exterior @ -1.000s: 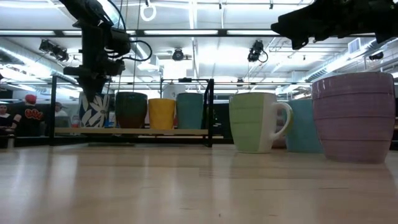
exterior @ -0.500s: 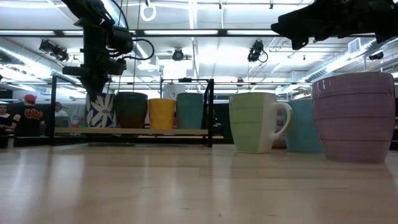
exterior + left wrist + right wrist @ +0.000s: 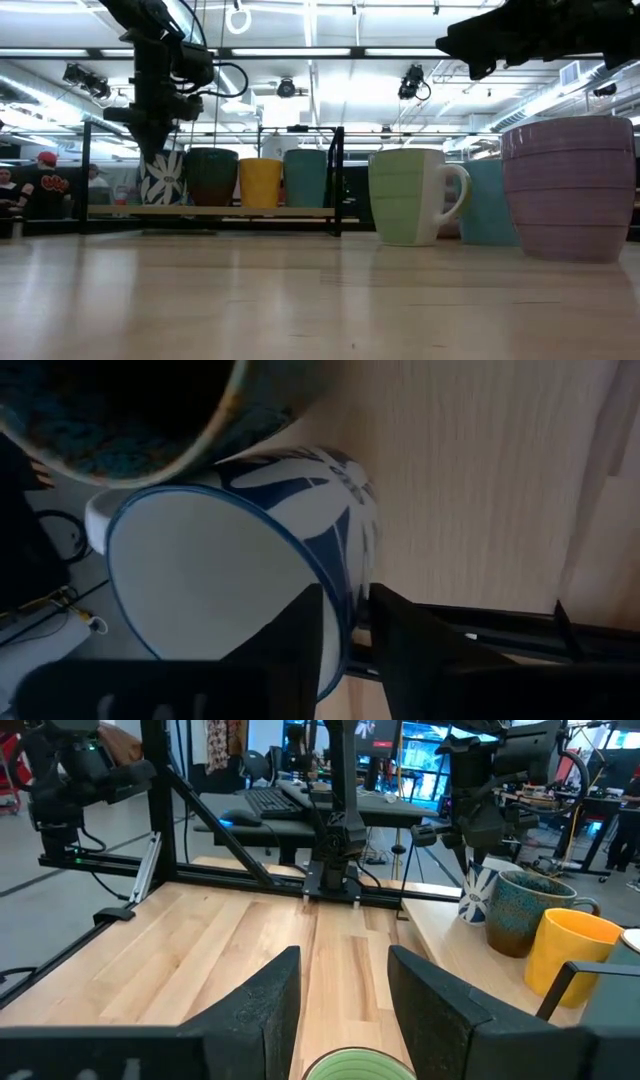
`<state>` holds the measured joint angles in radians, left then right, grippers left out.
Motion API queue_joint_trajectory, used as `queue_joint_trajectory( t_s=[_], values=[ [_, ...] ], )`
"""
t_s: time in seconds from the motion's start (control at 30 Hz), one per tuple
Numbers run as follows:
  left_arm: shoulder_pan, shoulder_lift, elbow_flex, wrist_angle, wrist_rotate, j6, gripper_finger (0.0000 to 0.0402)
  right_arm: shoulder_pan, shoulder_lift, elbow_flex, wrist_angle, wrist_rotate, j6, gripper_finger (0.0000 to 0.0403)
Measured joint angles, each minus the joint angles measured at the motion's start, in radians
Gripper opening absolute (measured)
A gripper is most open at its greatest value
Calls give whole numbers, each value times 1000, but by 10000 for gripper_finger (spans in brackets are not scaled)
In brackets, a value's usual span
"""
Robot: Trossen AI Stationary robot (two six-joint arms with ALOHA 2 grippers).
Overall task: Place coffee mugs
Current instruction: Put the blue and white mug on the shelf
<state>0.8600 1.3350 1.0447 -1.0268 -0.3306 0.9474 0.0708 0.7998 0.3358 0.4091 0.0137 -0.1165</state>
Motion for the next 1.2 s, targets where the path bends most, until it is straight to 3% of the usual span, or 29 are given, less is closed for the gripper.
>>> queue_joint_trajectory(
  t_s=[0.2, 0.43, 0.83, 1.2],
  values=[
    [1, 0, 0, 29, -65, -21, 121, 0, 0, 0, 0, 0, 2, 158],
    [0, 0, 0, 29, -118, -47, 126, 0, 0, 0, 0, 0, 3, 158],
    [1, 0, 0, 59, -118, -142, 126, 0, 0, 0, 7, -9, 13, 158],
    [1, 0, 0, 87, -118, -135, 126, 0, 0, 0, 7, -9, 13, 158]
  ],
)
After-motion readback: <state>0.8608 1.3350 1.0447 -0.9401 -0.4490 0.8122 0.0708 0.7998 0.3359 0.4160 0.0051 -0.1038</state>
